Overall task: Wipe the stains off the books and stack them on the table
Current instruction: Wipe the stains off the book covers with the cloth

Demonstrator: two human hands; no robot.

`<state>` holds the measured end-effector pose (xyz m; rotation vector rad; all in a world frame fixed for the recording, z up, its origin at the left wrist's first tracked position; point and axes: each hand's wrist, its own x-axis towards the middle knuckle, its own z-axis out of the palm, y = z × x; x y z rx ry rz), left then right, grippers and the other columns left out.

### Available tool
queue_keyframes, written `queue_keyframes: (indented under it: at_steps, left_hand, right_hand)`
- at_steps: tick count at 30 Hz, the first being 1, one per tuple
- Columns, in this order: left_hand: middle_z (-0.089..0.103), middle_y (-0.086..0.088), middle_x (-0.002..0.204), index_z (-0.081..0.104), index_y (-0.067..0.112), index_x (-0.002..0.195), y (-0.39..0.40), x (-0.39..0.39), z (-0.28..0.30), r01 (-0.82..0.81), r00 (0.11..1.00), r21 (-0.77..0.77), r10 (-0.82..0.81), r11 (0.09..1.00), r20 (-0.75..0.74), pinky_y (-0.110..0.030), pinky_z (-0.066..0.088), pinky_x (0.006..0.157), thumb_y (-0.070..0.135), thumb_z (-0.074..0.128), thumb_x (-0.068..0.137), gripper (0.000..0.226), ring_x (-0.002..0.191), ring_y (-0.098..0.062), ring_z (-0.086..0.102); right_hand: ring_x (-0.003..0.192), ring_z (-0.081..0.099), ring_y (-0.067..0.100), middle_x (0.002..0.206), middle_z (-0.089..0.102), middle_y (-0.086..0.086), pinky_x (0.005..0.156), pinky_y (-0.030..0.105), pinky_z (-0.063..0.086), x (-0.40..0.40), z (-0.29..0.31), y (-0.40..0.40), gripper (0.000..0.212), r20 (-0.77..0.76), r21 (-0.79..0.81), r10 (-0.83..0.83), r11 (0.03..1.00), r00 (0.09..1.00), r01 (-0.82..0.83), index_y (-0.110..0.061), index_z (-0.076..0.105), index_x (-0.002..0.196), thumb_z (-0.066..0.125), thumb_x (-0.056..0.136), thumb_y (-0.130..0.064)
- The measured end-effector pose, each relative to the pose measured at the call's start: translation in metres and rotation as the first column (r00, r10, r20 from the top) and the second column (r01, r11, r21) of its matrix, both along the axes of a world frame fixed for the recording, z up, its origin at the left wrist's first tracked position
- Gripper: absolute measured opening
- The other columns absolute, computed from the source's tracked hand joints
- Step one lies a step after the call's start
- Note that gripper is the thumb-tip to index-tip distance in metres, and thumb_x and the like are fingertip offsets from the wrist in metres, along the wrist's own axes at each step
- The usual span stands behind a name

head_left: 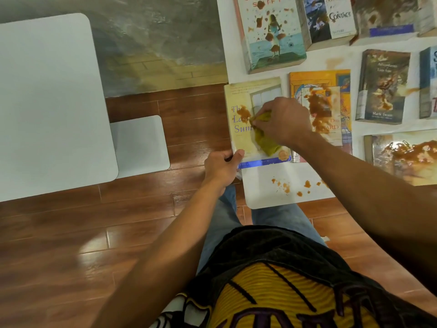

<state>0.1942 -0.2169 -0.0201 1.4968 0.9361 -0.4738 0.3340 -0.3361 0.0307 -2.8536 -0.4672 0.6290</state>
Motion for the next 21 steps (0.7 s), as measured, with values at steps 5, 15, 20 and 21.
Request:
queue_keyframes:
  at_steps: [5,15,20,21]
  left_hand:
    - [0.076,0.001,0.107,0.075,0.012,0.114,0.0,-0.002,-0.001,0.025,1.0,0.016,-0.025,1.0,0.012,-0.017,0.051,0.061,0.036,0.066,0.096,0.031,0.08,-0.007,0.068]
    - [0.075,-0.003,0.112,0.074,0.008,0.115,-0.002,-0.002,0.001,0.006,1.0,-0.013,-0.006,1.0,0.017,-0.01,0.048,0.052,0.032,0.064,0.098,0.031,0.086,-0.015,0.069]
    - [0.075,-0.002,0.113,0.074,0.009,0.116,0.0,-0.002,0.0,0.015,1.0,-0.015,-0.015,1.0,0.01,-0.014,0.051,0.059,0.035,0.064,0.097,0.033,0.092,-0.015,0.071]
    - [0.075,-0.001,0.113,0.074,0.01,0.116,0.0,-0.002,0.001,0.017,1.0,-0.013,-0.017,1.0,0.008,-0.014,0.051,0.059,0.035,0.064,0.097,0.033,0.094,-0.016,0.071]
  right_hand:
    - [0.097,0.063,0.022,0.103,0.069,-0.002,0.069,0.029,0.041,0.004,0.003,0.0,0.02,-0.014,-0.017,0.023,1.0,1.0,-0.023,-0.032,0.075,0.098,0.07,0.088,-0.048]
    - [0.091,0.061,0.02,0.101,0.067,-0.002,0.071,0.032,0.047,0.022,0.01,0.011,0.02,-0.016,-0.003,-0.016,1.0,1.0,0.016,-0.029,0.074,0.099,0.071,0.088,-0.046]
    - [0.088,0.052,0.015,0.102,0.062,-0.004,0.07,0.03,0.042,0.016,0.01,0.016,0.023,-0.084,-0.04,0.096,0.994,0.992,-0.099,-0.033,0.074,0.099,0.073,0.085,-0.051]
    - [0.09,0.056,0.017,0.103,0.064,-0.003,0.07,0.031,0.044,0.018,0.009,0.014,0.023,-0.046,-0.031,0.044,0.998,0.998,-0.046,-0.032,0.074,0.099,0.072,0.086,-0.05]
